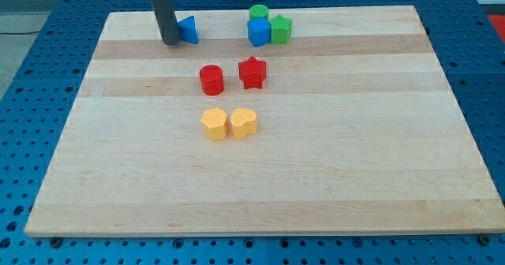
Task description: Slide the blue triangle to the right of the green circle
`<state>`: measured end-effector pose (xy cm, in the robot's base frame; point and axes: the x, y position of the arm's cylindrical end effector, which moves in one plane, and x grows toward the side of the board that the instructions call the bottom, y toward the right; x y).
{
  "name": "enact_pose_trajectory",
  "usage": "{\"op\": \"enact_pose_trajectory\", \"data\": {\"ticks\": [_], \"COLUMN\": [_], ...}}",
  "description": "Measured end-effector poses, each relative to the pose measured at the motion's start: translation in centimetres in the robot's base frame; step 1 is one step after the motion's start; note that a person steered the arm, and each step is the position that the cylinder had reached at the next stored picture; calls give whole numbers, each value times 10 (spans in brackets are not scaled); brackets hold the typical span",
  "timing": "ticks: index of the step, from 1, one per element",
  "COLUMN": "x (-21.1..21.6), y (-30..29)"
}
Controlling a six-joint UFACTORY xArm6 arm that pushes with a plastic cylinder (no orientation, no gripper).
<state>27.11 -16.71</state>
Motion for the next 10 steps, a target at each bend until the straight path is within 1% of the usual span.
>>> {"op": "enact_pose_trajectory", "data": {"ticks": [3, 6, 8, 10], "x": [-37, -67, -68, -68], "y": [48, 37, 92, 117]}}
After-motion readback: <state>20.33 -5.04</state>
